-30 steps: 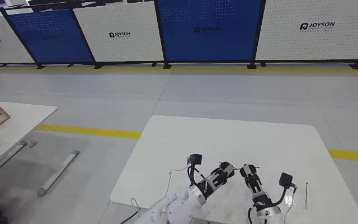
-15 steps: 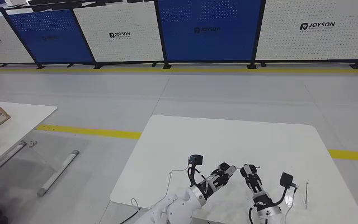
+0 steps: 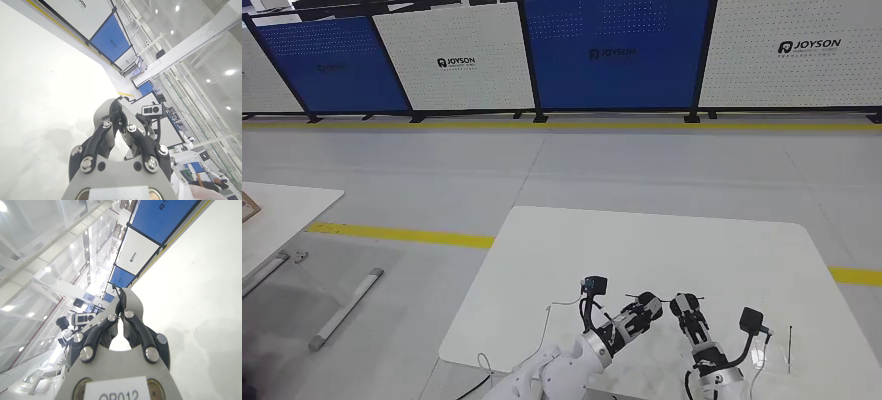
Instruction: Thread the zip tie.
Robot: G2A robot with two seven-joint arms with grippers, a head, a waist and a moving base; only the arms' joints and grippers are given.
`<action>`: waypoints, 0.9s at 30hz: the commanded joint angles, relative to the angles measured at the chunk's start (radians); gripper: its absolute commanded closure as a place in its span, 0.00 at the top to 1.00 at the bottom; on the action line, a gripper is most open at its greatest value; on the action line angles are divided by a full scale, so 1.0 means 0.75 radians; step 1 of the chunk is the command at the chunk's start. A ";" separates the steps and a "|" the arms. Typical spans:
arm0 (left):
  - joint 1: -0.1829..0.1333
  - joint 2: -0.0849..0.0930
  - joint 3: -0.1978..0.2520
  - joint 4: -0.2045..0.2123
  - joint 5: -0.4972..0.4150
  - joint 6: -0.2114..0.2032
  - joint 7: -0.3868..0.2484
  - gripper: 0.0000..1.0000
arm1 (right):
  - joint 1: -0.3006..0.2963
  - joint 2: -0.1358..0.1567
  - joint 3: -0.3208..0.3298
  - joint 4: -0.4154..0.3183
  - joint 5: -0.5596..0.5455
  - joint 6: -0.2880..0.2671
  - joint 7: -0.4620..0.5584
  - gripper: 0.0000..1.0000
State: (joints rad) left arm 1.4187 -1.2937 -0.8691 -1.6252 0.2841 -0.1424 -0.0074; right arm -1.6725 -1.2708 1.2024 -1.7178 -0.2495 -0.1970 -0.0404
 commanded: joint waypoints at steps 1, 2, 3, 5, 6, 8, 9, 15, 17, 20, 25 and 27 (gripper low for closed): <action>-0.001 0.000 0.001 0.000 0.000 0.003 -0.001 0.00 | -0.001 -0.001 0.000 -0.001 -0.002 -0.002 0.000 0.00; -0.001 -0.001 0.001 0.000 0.001 0.005 -0.001 0.00 | -0.001 -0.001 0.000 -0.002 -0.003 -0.003 0.000 0.00; -0.001 -0.001 0.002 0.000 0.001 0.007 0.000 0.00 | -0.002 -0.001 0.000 -0.003 -0.005 -0.004 0.000 0.00; -0.003 -0.002 0.004 0.001 -0.001 0.010 0.000 0.00 | -0.003 -0.002 0.001 -0.005 -0.009 -0.006 0.000 0.00; -0.004 -0.003 0.004 0.002 -0.001 0.011 0.001 0.00 | -0.004 -0.002 0.001 -0.005 -0.010 -0.006 0.000 0.00; -0.005 -0.003 0.006 0.003 -0.002 0.008 -0.002 0.00 | -0.004 -0.003 0.002 -0.005 -0.014 -0.007 0.001 0.00; -0.005 -0.003 0.007 0.002 -0.003 0.004 -0.006 0.00 | -0.004 -0.003 0.002 -0.005 -0.015 -0.007 0.002 0.00; -0.003 -0.003 0.010 -0.001 0.007 -0.017 -0.014 0.00 | -0.001 -0.005 -0.001 -0.001 -0.012 -0.013 0.023 0.00; -0.003 -0.002 0.012 -0.004 0.011 -0.040 -0.019 0.00 | 0.001 -0.005 0.000 0.000 0.011 -0.022 0.046 0.00; 0.002 -0.001 0.008 -0.003 0.025 -0.045 -0.009 0.00 | -0.001 -0.004 0.016 0.003 0.027 -0.033 0.059 0.00; 0.003 0.000 0.007 -0.004 0.039 -0.030 -0.011 0.42 | -0.009 -0.006 0.020 -0.002 0.002 -0.017 0.034 0.00; 0.004 0.000 0.008 -0.005 0.041 -0.029 -0.010 0.44 | -0.009 -0.007 0.019 -0.002 -0.002 -0.012 0.031 0.00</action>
State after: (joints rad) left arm 1.4214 -1.2935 -0.8636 -1.6285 0.3143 -0.1647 -0.0155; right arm -1.6791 -1.2755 1.2170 -1.7191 -0.2500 -0.2076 -0.0165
